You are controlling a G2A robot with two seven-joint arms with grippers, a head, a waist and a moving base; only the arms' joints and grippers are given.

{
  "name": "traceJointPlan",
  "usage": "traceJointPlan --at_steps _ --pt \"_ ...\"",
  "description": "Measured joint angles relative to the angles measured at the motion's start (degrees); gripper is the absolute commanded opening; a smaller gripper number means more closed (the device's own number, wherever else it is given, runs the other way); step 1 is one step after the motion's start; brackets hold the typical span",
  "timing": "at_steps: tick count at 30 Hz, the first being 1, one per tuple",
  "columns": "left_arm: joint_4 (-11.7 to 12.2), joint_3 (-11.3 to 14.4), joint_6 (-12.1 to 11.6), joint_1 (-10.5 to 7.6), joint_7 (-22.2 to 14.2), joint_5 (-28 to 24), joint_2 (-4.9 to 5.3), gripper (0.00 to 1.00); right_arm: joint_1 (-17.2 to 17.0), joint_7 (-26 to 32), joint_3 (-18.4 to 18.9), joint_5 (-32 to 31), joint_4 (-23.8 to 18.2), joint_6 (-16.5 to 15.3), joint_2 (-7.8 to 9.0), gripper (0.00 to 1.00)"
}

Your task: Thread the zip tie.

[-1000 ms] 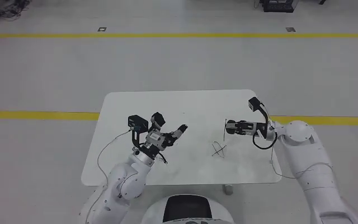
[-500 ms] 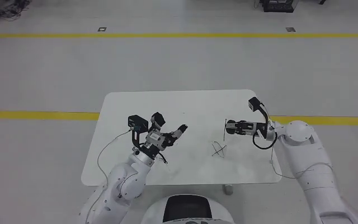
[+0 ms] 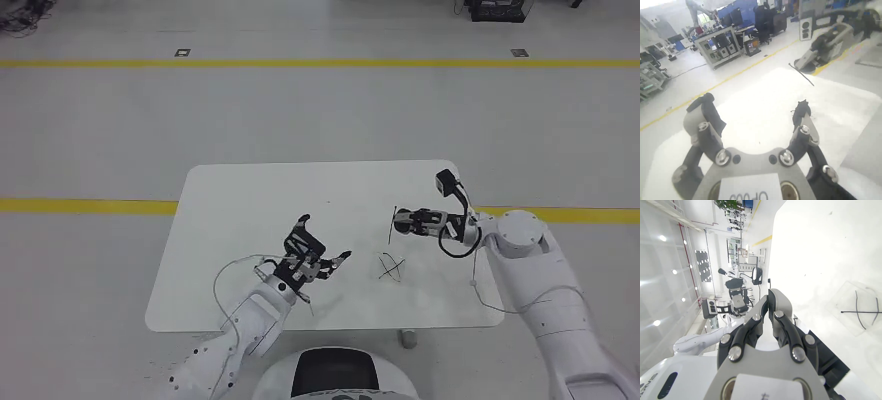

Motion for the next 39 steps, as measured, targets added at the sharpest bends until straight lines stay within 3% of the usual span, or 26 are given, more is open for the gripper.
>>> traceJointPlan --at_steps 3,10,14,17,19,21,24,26,29,32,39 --pt "2.15 4.61 -1.23 -4.06 -0.22 -0.43 1.1 1.0 0.28 -0.18 -0.35 1.73 0.74 1.4 -0.12 0.0" --pt "2.41 4.83 -1.21 -4.41 -0.56 -0.43 1.23 1.0 0.18 -0.25 -0.39 1.47 0.66 1.36 -0.13 0.0" --pt "3.33 9.44 -1.22 -9.33 -2.15 -0.43 2.64 1.0 -0.26 -2.01 -1.21 1.8 0.14 3.66 -0.23 0.0" --pt "4.94 16.52 2.02 -15.78 -4.07 -0.43 4.66 1.0 0.17 -1.81 -1.76 2.84 0.31 5.63 -0.3 0.0" --pt "6.44 23.52 6.03 -21.38 -5.39 -0.43 6.12 1.0 0.56 -1.74 -2.27 3.56 0.63 7.01 -0.39 0.0" --pt "8.18 31.63 11.56 -27.54 -6.13 -0.43 7.23 1.0 1.18 -1.32 -2.87 4.92 1.27 9.0 -0.54 0.0" --pt "10.36 41.47 19.67 -34.76 -6.15 -0.43 7.77 1.0 1.79 -0.69 -3.25 5.4 1.72 9.66 -0.59 0.0" --pt "10.49 42.75 20.3 -35.54 -6.22 -0.43 7.76 1.0 1.78 -0.71 -3.24 5.35 1.7 9.59 -0.58 0.0" --pt "10.41 41.58 18.2 -34.5 -6.23 -0.43 7.74 1.0 1.74 -0.75 -3.23 5.34 1.67 9.57 -0.58 0.0" --pt "11.44 42.78 18.09 -36.06 -6.96 -0.43 7.73 1.0 1.1 -1.9 -3.78 6.03 0.9 10.31 -0.71 0.0" --pt "12.29 43.38 18.23 -38.32 -6.16 -0.43 7.41 1.0 1.67 -4.47 -5.2 9.41 0.74 16.25 -1.17 0.0"
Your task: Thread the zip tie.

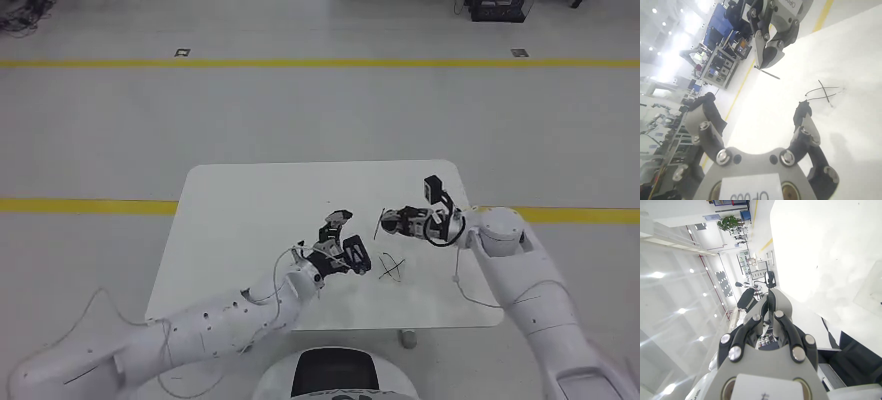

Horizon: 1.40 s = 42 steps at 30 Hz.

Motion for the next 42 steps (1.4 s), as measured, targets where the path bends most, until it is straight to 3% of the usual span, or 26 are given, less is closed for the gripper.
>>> traceJointPlan --at_steps 5,11,17,24,27,34,42 --pt "0.0 0.0 0.05 -1.23 2.88 0.0 -0.13 1.0 0.44 -0.18 -0.39 2.14 0.47 1.05 -0.21 0.0" --pt "0.06 0.0 0.03 -1.27 2.89 0.0 -0.11 1.0 0.37 -0.26 -0.39 2.07 0.39 0.98 -0.21 0.0" --pt "1.46 0.0 -3.71 -4.11 0.38 0.0 -0.15 1.0 -0.46 -6.06 -1.1 1.58 -2.29 3.6 -0.39 0.0" --pt "0.56 0.0 -8.17 -6.63 -4.85 0.0 -0.58 1.0 -0.74 -10.2 -1.82 3.49 -4.01 8.24 -0.68 0.0" --pt "0.13 0.0 -9.57 -7.41 -6.02 0.0 -0.74 1.0 -0.47 -11.21 -2.38 4.27 -3.5 8.37 -0.8 0.0" --pt "0.16 0.0 -9.71 -7.47 -6.02 0.0 -0.74 1.0 -0.55 -11.44 -2.41 4.18 -3.62 8.2 -0.8 0.0" --pt "0.77 0.0 -14.24 -8.69 -4.56 0.0 -1.13 1.0 -0.8 -13.15 -3.53 8.11 -3.29 8.34 -1.15 0.0"
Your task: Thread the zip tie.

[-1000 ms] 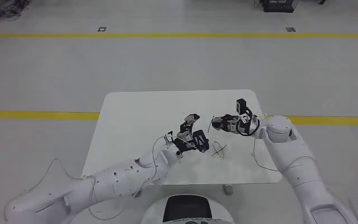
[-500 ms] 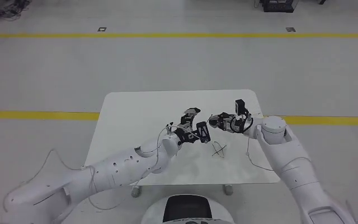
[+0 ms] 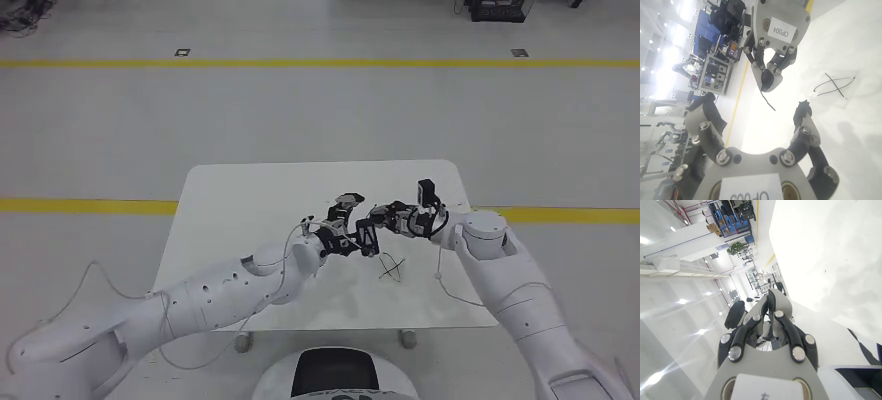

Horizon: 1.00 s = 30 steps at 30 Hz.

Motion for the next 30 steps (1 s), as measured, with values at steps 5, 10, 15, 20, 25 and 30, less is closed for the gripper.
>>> traceJointPlan --at_steps 5,10,15,20,25,30 --pt "0.06 0.0 0.32 0.0 -0.01 0.0 -0.01 1.0 0.04 0.06 0.0 0.02 0.06 -0.01 0.01 0.0" --pt "0.58 -1.46 -0.3 1.28 2.57 -0.01 -0.11 1.0 -0.98 -1.11 0.33 0.79 -1.21 -1.32 -0.01 0.0" --pt "0.93 -1.69 -0.65 1.13 2.72 0.0 -0.12 0.71 -1.58 -1.33 1.13 1.51 -2.15 -1.91 0.14 0.0" --pt "1.2 -0.15 -0.06 0.26 2.29 0.0 -0.16 0.44 -1.78 -1.26 1.28 1.44 -2.38 -2.03 0.24 0.0" --pt "1.55 0.0 0.14 0.32 2.75 0.0 -0.23 0.36 -1.92 -1.58 1.32 1.19 -2.42 -2.39 0.3 0.0" --pt "1.69 0.0 -0.14 0.22 2.88 0.0 -0.28 0.39 -2.19 -1.64 1.32 1.09 -2.44 -2.65 0.35 0.0"
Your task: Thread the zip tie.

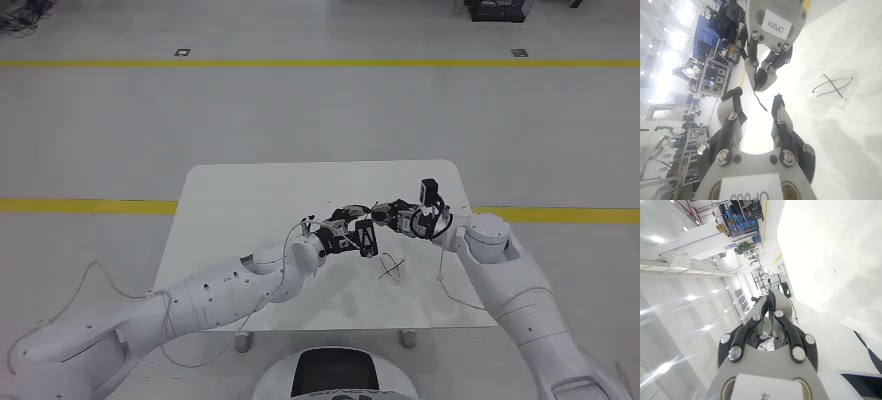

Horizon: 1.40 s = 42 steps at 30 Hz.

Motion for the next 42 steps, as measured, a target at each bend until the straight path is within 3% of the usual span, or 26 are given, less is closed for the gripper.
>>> traceJointPlan --at_steps 4,6,12,27,33,36,37,38,39,42 --pt "0.05 0.0 0.39 0.05 -0.16 0.0 -0.07 0.34 -0.06 0.11 -0.07 -0.04 0.06 -0.08 0.03 0.0" --pt "0.11 0.0 0.58 0.09 -0.12 0.0 -0.11 0.24 -0.05 0.18 -0.17 -0.15 0.09 -0.06 0.04 0.0" --pt "0.22 0.0 0.84 0.06 -0.24 0.0 -0.22 0.11 -0.05 0.29 -0.35 -0.23 0.29 -0.17 0.06 0.0" --pt "0.45 0.0 0.51 0.02 -0.03 0.0 -0.55 0.13 -0.45 0.88 -0.09 0.15 0.0 -1.21 0.2 0.0" --pt "0.54 0.0 0.39 0.0 -0.08 0.0 -0.63 0.0 -0.56 1.17 -0.17 -0.02 -0.33 -1.26 0.27 0.0" --pt "0.65 0.0 0.24 -0.01 -0.02 0.0 -0.68 0.0 -0.58 1.3 -0.19 0.02 -0.36 -1.27 0.29 0.0" --pt "0.69 0.0 0.16 -0.02 0.02 0.0 -0.69 0.0 -0.58 1.34 -0.21 0.02 -0.36 -1.26 0.3 0.13" --pt "0.74 0.0 0.08 -0.03 0.07 0.0 -0.7 0.0 -0.57 1.4 -0.25 -0.04 -0.36 -1.25 0.31 0.85" --pt "0.81 0.0 -0.02 -0.05 0.16 0.0 -0.7 0.0 -0.53 1.47 -0.32 -0.23 -0.36 -1.19 0.32 1.0" --pt "0.9 -0.03 -0.12 -0.03 0.56 -0.01 -0.58 0.0 -0.53 1.65 -0.29 0.37 -0.14 -0.7 0.32 1.0"
